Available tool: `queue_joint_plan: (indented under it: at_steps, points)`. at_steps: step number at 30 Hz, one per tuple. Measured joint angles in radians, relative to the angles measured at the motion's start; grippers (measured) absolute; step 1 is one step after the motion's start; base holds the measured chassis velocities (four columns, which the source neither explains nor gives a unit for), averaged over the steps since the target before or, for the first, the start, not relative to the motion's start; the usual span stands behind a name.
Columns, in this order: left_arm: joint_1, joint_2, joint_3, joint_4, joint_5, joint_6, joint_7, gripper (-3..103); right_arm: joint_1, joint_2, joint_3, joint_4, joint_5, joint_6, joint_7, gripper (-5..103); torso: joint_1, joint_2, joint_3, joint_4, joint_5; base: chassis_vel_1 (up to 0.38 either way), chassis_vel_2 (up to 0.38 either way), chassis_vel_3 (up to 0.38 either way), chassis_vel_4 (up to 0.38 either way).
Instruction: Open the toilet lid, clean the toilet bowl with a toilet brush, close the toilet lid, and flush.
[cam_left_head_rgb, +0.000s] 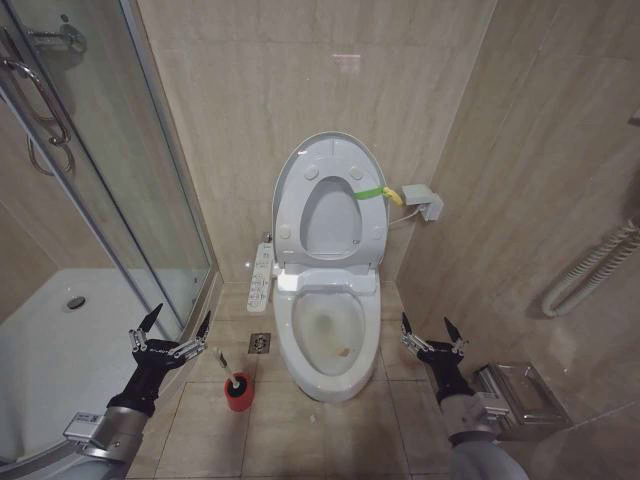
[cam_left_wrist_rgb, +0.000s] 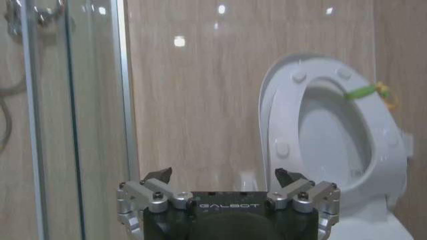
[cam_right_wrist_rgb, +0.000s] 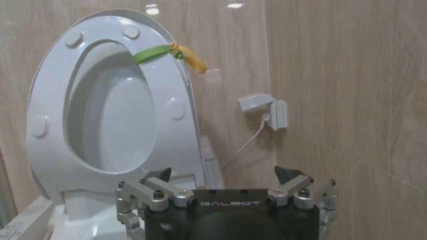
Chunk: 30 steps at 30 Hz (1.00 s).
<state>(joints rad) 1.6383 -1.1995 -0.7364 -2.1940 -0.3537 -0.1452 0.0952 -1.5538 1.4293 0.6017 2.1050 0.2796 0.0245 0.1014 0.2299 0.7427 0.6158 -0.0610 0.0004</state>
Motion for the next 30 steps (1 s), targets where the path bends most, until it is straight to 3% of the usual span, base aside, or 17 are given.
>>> queue_joint_plan:
  at_steps: [2, 7, 17, 20, 30]
  points:
    - [0.009, -0.009, 0.002, 0.045, -0.009, -0.065, 0.005, 100, 0.000, 0.000, 0.000, 0.000, 0.000, 0.000, 0.000, 100, 0.000, 0.000, 0.000, 0.0000, -0.0004, 0.000, 0.000, 0.000, 0.000]
    - [0.017, -0.026, 0.003, 0.120, -0.013, -0.123, 0.011, 100, 0.000, 0.000, 0.000, 0.000, 0.000, 0.000, 0.000, 100, 0.000, 0.000, 0.000, 0.0004, -0.0005, 0.000, 0.000, 0.000, 0.000]
    - [-0.014, -0.043, 0.023, 0.209, -0.004, -0.149, 0.014, 100, 0.000, 0.000, 0.000, 0.000, 0.000, 0.000, 0.000, 100, 0.000, 0.000, 0.000, 0.0003, -0.0004, 0.000, 0.000, 0.000, 0.000]
    - [-0.035, -0.047, 0.036, 0.303, -0.012, -0.182, 0.021, 100, 0.000, 0.000, 0.000, 0.000, 0.000, 0.000, 0.000, 100, 0.000, 0.000, 0.000, 0.0003, -0.0005, 0.000, 0.000, 0.000, 0.000]
    - [-0.095, -0.049, 0.061, 0.487, -0.074, -0.206, 0.043, 100, 0.000, 0.000, 0.000, 0.000, 0.000, 0.000, 0.000, 100, 0.000, 0.000, 0.000, 0.0004, -0.0005, 0.000, 0.000, 0.000, 0.000]
